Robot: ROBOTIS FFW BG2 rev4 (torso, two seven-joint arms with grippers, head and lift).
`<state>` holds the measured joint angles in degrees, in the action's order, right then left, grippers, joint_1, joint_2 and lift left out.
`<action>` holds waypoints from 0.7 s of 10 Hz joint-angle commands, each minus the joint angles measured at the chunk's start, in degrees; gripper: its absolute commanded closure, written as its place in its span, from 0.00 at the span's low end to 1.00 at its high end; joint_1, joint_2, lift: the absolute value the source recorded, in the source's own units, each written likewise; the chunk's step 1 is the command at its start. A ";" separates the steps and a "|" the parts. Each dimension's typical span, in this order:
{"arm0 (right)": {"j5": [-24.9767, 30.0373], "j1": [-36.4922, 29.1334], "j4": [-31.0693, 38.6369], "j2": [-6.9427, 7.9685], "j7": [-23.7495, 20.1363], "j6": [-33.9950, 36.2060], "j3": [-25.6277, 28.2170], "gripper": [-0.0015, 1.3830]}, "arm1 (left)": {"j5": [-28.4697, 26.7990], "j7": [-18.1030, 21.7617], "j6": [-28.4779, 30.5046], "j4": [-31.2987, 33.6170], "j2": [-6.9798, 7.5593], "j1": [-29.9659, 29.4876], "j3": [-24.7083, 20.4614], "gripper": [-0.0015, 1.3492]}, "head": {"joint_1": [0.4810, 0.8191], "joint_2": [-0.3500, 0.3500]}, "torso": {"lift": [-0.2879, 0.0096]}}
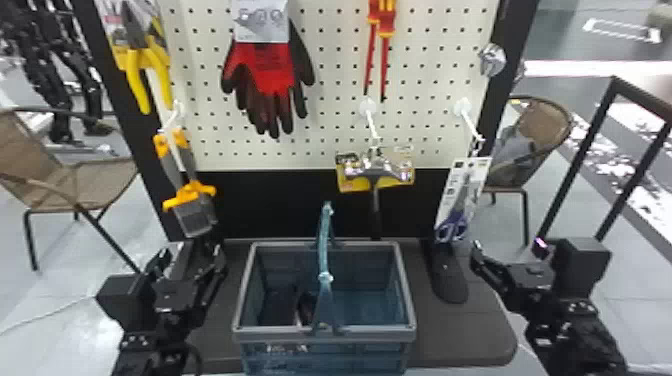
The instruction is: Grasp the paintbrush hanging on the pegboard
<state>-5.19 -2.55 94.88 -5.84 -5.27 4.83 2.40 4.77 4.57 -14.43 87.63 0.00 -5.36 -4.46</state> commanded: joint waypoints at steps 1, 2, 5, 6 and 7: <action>0.00 0.00 -0.04 0.04 0.00 0.00 -0.03 0.12 | -0.03 0.00 0.02 0.00 -0.15 0.00 -0.02 0.27 | 0.20 0.50 | 0.63; 0.00 0.00 -0.04 -0.04 -0.09 0.00 -0.03 0.12 | -0.03 0.00 0.02 0.00 -0.15 0.00 -0.02 0.27 | 0.20 0.50 | 0.63; -0.09 0.00 -0.04 0.04 -0.09 0.00 -0.03 0.12 | -0.03 0.00 0.02 0.00 -0.15 -0.09 -0.20 0.27 | 0.20 0.50 | 0.63; -0.09 0.00 -0.04 0.04 -0.09 0.00 0.06 0.12 | -0.03 0.00 -0.07 0.00 -0.15 -0.09 -0.46 0.27 | 0.20 0.50 | 0.63; -0.09 0.00 -0.04 0.04 -0.09 0.00 -0.03 0.12 | -0.03 0.00 -0.16 0.09 -0.15 -0.18 -0.64 0.27 | 0.20 0.50 | 0.63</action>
<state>-5.27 -2.55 94.83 -5.84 -5.36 4.81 2.39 4.77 4.76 -14.55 87.63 0.00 -5.46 -5.03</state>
